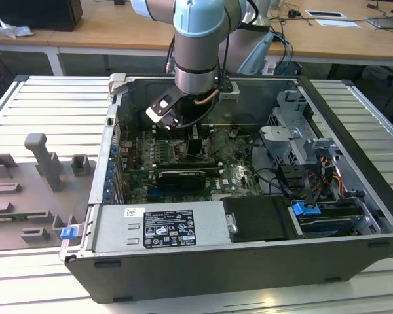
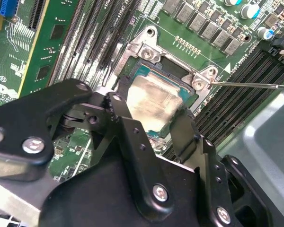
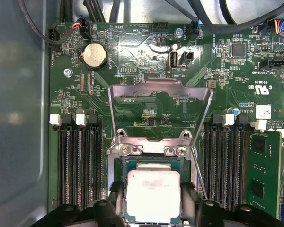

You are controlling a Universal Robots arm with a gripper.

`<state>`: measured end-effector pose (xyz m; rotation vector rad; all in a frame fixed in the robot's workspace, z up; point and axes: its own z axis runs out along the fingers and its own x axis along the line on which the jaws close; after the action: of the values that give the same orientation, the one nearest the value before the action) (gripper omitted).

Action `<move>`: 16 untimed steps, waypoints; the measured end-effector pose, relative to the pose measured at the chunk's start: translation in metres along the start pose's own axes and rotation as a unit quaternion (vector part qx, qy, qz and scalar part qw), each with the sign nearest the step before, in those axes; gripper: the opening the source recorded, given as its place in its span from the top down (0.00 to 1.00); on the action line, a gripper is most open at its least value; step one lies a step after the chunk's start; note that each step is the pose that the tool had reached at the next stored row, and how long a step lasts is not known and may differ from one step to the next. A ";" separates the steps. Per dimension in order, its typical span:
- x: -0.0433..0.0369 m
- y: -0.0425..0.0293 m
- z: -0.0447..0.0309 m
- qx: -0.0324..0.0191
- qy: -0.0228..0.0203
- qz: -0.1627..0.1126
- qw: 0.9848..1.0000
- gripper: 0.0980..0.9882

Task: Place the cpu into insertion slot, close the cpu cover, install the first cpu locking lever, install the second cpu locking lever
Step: 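Place the cpu into insertion slot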

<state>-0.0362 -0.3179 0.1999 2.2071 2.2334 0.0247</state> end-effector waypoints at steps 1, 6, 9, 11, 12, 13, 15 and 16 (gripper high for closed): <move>0.0000 0.0000 0.0000 0.000 0.000 0.000 1.000 0.42; 0.0001 0.0001 -0.0081 0.000 0.000 0.001 1.000 0.42; 0.0002 0.0002 -0.0161 0.000 0.000 0.001 1.000 0.51; 0.0002 0.0005 -0.0198 0.001 0.000 0.001 1.000 0.71; 0.0002 0.0005 -0.0223 0.001 0.000 0.001 1.000 0.92; 0.0003 0.0005 -0.0241 0.001 0.000 0.001 1.000 0.98; 0.0003 0.0005 -0.0247 0.001 0.001 0.001 1.000 0.99; 0.0002 0.0005 -0.0253 0.001 0.000 0.001 1.000 0.99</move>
<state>-0.0360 -0.3179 0.2253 2.2096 2.2330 0.0236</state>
